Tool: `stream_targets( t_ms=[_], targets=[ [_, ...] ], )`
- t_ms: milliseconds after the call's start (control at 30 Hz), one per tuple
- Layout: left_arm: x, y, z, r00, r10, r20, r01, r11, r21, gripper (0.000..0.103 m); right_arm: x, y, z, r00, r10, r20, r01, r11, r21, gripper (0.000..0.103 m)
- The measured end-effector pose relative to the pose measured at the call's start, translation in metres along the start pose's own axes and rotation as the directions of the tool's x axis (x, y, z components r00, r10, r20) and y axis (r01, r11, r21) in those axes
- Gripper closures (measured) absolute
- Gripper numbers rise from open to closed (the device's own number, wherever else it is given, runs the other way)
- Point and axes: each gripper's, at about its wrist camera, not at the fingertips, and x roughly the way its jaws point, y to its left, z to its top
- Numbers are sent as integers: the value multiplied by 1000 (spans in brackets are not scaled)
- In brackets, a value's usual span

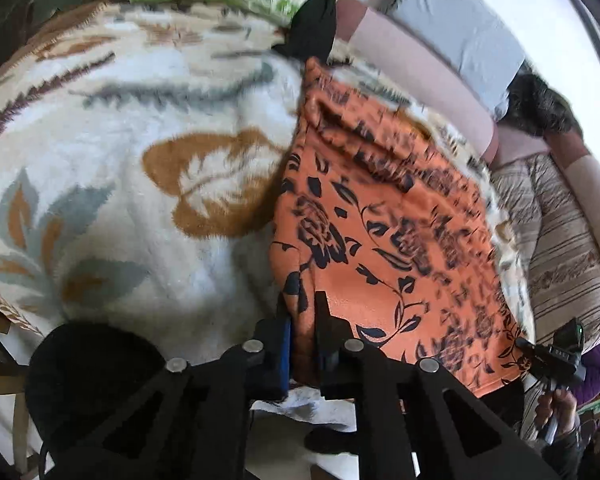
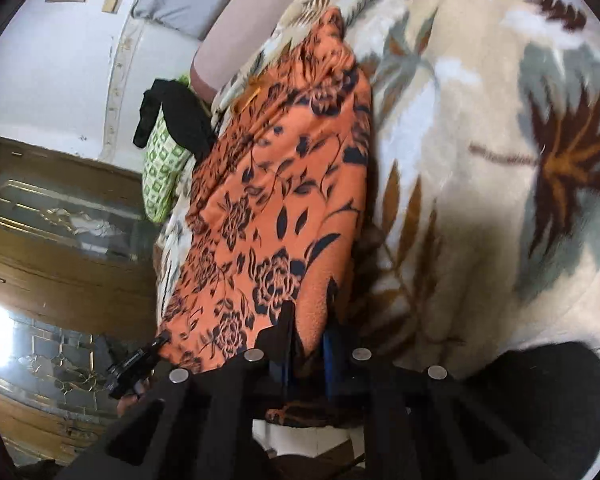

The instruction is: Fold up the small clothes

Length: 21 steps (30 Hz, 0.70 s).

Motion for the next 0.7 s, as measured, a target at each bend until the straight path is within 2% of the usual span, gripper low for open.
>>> stream_targets(
  t_ms=[33, 67, 100, 133, 167, 200, 233, 267, 300, 333, 367, 467, 533, 700],
  targets=[
    [8, 2, -1, 999, 30, -21, -30, 1000, -8, 82, 6, -6, 2, 999, -26, -31, 27, 999, 19, 84],
    [17, 5, -4, 997, 56, -51, -58, 998, -24, 63, 13, -12, 2, 997, -42, -66, 45, 998, 48, 82],
    [25, 10, -7, 996, 55, -74, -58, 997, -46, 54, 20, -17, 0, 993, -65, -95, 71, 995, 66, 78],
    [24, 10, -8, 998, 40, -58, -43, 998, -56, 51, 22, -17, -1, 993, -60, -99, 67, 996, 65, 69],
    [22, 7, -10, 999, 32, -40, -34, 998, -52, 48, 22, -16, -2, 994, -54, -94, 60, 997, 57, 66],
    [22, 4, -10, 998, 40, -40, -41, 999, -32, 49, 21, -14, -3, 994, -54, -91, 59, 997, 53, 66],
    [23, 2, -10, 998, 52, -43, -52, 999, -4, 58, 21, -13, -3, 995, -45, -94, 50, 997, 52, 66],
    [24, 0, -11, 997, 67, -45, -66, 998, 24, 94, 22, -12, -3, 995, -27, -97, 32, 998, 49, 66],
    [26, 1, -8, 995, 76, -56, -74, 997, 35, 94, 22, -11, -4, 994, -4, -106, 9, 999, 46, 69],
    [26, 5, -7, 997, 54, -58, -53, 998, 19, 94, 23, -9, -4, 993, 12, -114, -8, 999, 39, 84],
    [27, 10, -6, 998, 30, -61, -30, 1000, -3, 95, 23, -5, -5, 993, 25, -116, -21, 999, 32, 88],
    [31, 22, -5, 997, -8, -76, 3, 998, -64, 95, 28, -7, -3, 992, 19, -124, -14, 999, 45, 88],
    [28, 15, -5, 997, 0, -79, -5, 998, -62, 95, 33, -19, -2, 990, 15, -144, -3, 996, 85, 88],
    [-1, -6, 14, 997, -76, -14, 75, 997, -28, 96, 17, -3, 10, 985, 127, -113, -120, 991, 67, 88]
  ],
)
